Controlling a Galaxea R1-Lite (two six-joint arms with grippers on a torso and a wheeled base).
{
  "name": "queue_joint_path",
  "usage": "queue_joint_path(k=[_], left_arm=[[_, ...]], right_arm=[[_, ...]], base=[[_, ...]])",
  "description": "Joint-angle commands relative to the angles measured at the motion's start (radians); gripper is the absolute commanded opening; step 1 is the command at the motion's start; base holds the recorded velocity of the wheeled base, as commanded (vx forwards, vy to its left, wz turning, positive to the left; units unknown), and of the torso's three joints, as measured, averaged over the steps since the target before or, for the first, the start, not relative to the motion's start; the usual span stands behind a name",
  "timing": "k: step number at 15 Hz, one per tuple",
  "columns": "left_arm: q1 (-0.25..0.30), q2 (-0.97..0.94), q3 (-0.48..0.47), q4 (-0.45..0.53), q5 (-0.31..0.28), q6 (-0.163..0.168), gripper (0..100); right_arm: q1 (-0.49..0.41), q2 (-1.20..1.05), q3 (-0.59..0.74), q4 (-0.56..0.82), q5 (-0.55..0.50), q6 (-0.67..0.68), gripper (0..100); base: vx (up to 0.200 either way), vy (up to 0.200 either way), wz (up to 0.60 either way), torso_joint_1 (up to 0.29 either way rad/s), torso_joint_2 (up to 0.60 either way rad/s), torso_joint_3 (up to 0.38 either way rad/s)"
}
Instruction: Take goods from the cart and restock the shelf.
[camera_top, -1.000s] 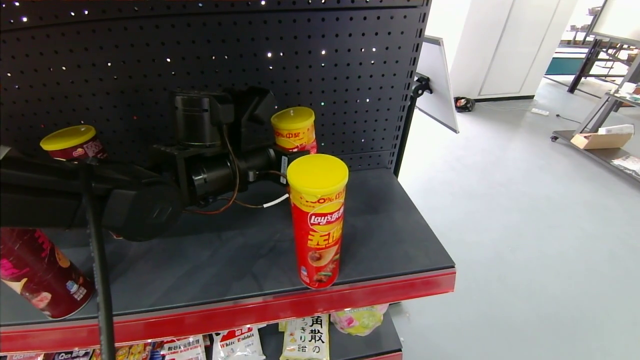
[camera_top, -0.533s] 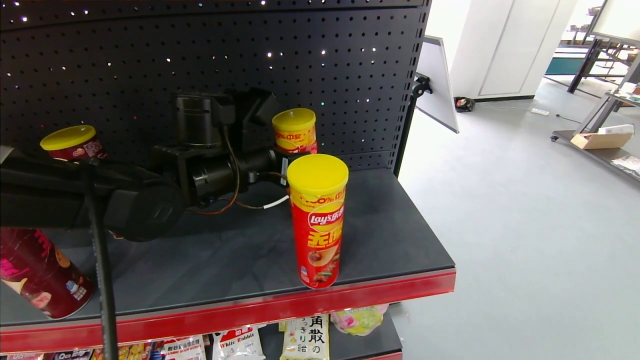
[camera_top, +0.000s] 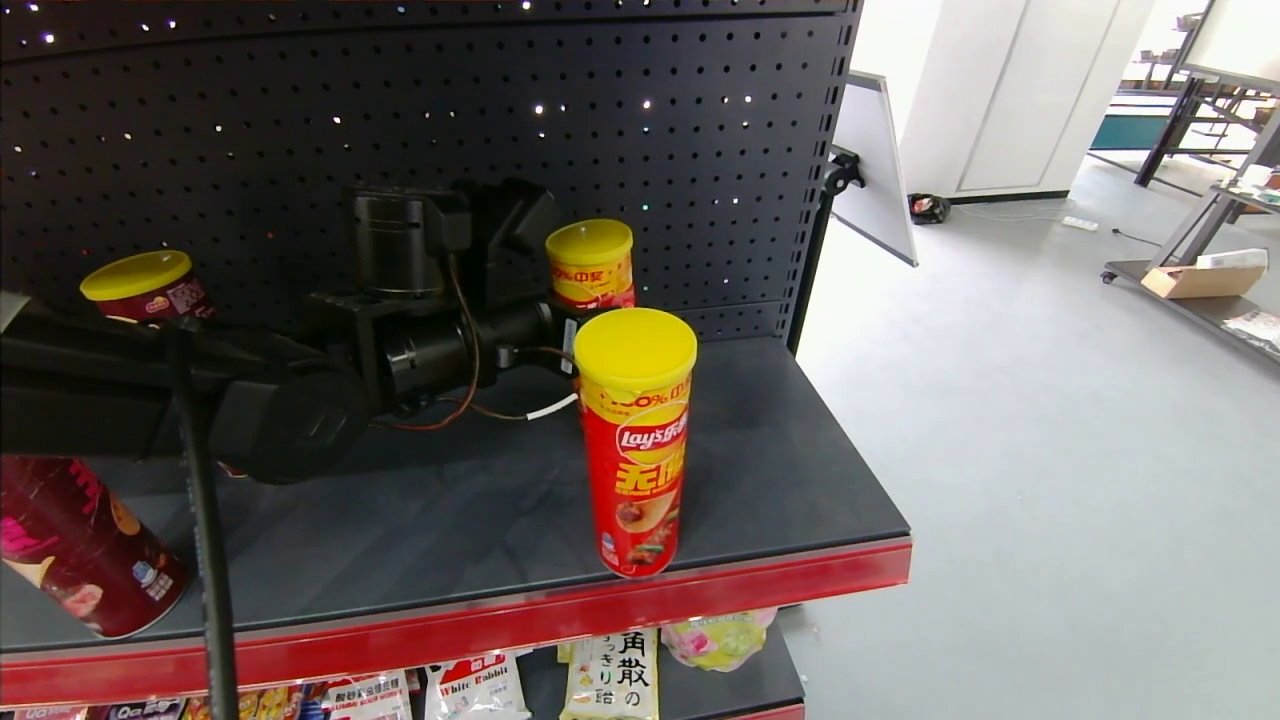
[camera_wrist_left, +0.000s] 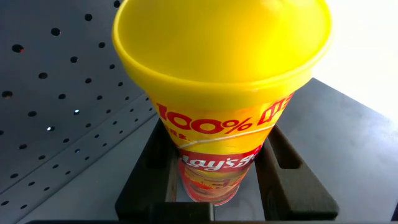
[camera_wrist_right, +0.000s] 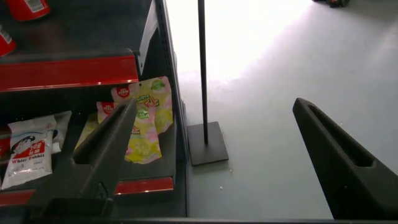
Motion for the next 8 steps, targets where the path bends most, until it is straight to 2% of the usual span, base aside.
queue_joint_path(k=[1, 8], left_arm=[[0.000, 0.000, -0.001, -0.002, 0.000, 0.000, 100], [-0.002, -0.005, 0.002, -0.002, 0.000, -0.002, 100]], right_arm=[[0.001, 0.000, 0.000, 0.000, 0.001, 0.000, 100], [0.001, 0.000, 0.000, 0.000, 0.001, 0.000, 100]], base=[[0.000, 0.000, 0.00, 0.000, 0.00, 0.000], [0.000, 0.000, 0.00, 0.000, 0.00, 0.000]])
